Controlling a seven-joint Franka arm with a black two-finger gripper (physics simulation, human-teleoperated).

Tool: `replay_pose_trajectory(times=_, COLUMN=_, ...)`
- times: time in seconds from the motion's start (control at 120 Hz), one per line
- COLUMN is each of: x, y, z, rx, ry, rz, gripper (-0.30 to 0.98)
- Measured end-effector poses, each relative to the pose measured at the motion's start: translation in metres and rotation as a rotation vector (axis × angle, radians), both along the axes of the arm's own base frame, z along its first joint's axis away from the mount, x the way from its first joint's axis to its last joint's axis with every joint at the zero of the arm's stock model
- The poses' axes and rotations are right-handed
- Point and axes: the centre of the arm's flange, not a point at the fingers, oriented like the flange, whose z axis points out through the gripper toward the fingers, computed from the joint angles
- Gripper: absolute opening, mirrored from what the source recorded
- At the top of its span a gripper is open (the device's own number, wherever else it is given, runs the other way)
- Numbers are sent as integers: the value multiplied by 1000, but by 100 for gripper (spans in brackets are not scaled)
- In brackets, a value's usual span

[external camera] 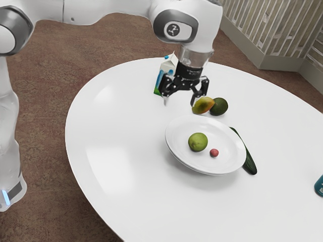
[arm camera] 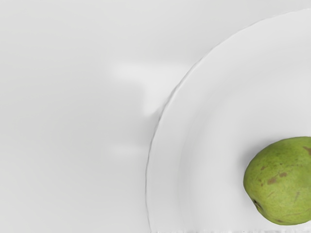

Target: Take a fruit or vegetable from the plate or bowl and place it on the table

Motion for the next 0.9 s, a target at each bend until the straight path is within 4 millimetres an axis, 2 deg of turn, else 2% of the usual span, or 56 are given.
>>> replay_pose_trajectory(times=0.067, x=8, y=-13, z=0, rx=-3, ry=-18, rz=-56, gripper=69)
replay_pose_trajectory(times=0.183, x=9, y=-30, z=-1, rx=-1, ry=-32, rz=-156, gripper=69)
replay_pose_trajectory(times=0.25, x=12, y=-41, z=-9, rx=1, ry=-26, rz=-222, gripper=69)
replay_pose_trajectory(times=0.342, x=26, y=-52, z=-34, rx=1, ry=-2, rz=-308, gripper=69)
replay_pose_trajectory(times=0.392, x=36, y=-37, z=-43, rx=0, ry=0, rz=-320, gripper=69)
replay_pose_trajectory(times=0.492, x=53, y=30, z=-50, rx=-1, ry=-11, rz=-277, gripper=69)
replay_pose_trajectory(times=0.542, x=56, y=47, z=-51, rx=1, ry=-17, rz=-286, gripper=69)
replay_pose_trajectory(times=0.583, x=57, y=46, z=-51, rx=2, ry=-26, rz=-321, gripper=69)
replay_pose_trajectory(times=0.7, x=58, y=28, z=-48, rx=8, ry=-57, rz=-453, gripper=69)
replay_pose_trajectory(times=0.783, x=59, y=27, z=-46, rx=13, ry=-74, rz=-523, gripper=69)
replay_pose_trajectory(times=0.9, x=67, y=26, z=-60, rx=14, ry=-78, rz=-609, gripper=69)
